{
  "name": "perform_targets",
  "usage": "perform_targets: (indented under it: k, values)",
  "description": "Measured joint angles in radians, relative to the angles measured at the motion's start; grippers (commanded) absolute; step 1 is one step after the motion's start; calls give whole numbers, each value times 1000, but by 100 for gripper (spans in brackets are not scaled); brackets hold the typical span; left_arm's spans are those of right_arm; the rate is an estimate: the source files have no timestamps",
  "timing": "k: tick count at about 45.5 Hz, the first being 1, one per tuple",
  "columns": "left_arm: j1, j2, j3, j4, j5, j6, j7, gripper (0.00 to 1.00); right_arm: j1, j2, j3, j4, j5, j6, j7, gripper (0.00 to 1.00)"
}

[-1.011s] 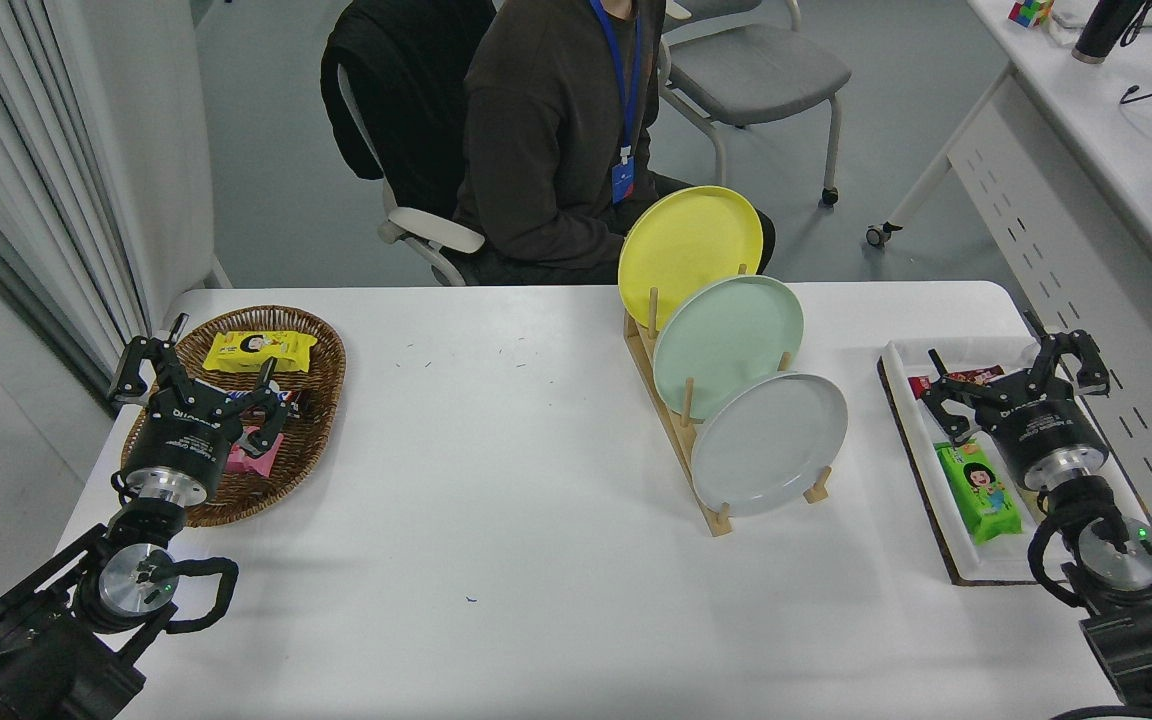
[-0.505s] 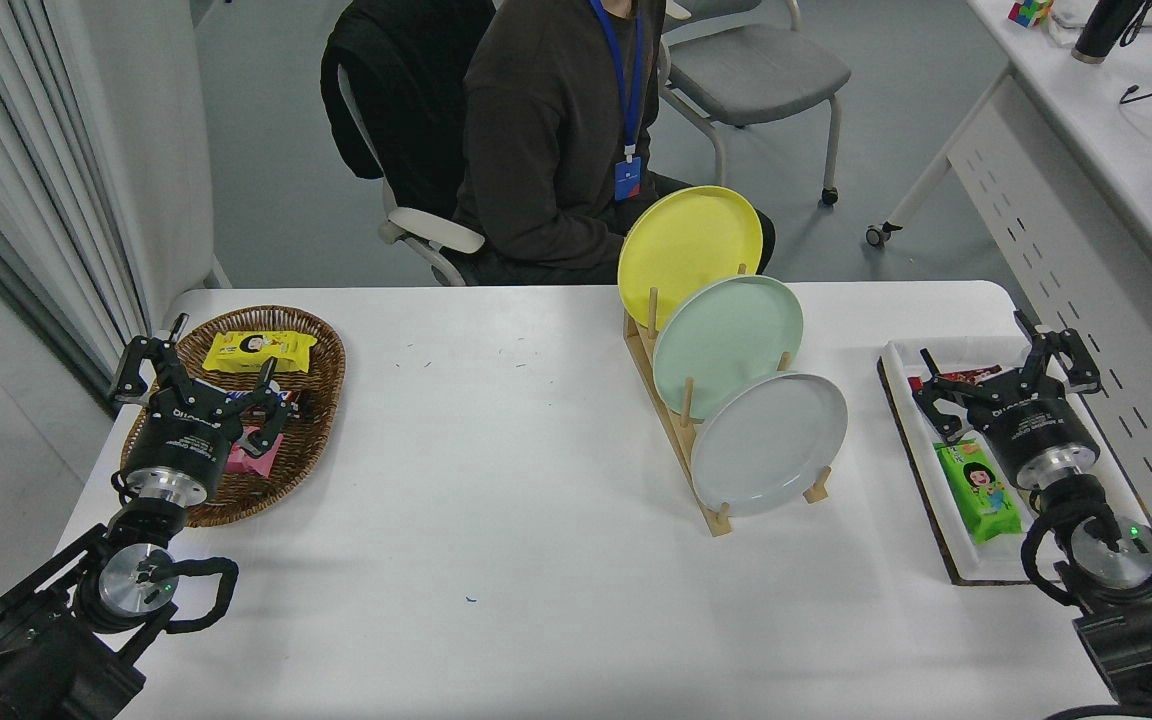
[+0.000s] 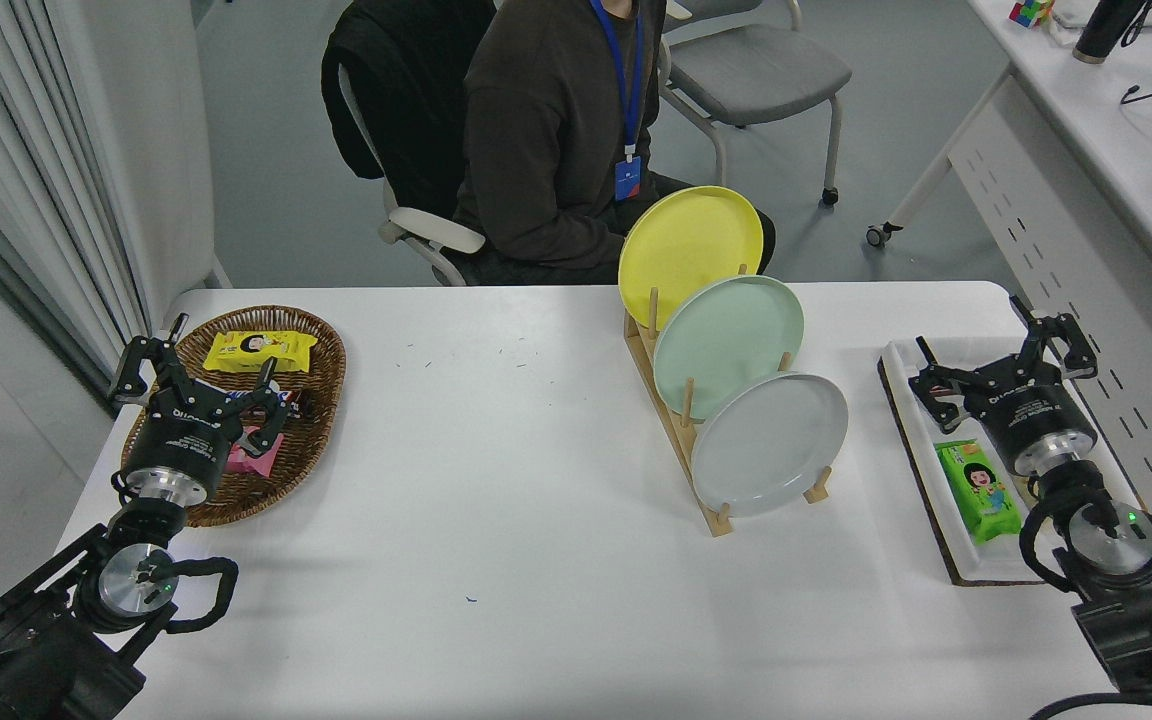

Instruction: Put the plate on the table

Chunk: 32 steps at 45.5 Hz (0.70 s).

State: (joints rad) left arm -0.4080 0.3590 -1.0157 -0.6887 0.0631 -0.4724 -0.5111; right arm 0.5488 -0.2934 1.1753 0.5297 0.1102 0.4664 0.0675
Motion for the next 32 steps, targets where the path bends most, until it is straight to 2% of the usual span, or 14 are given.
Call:
perform_targets:
  k: [32]
  values:
    - [0,0,0,0,0,0,0,98,5,-26,2,-26,-1,0,0,100]
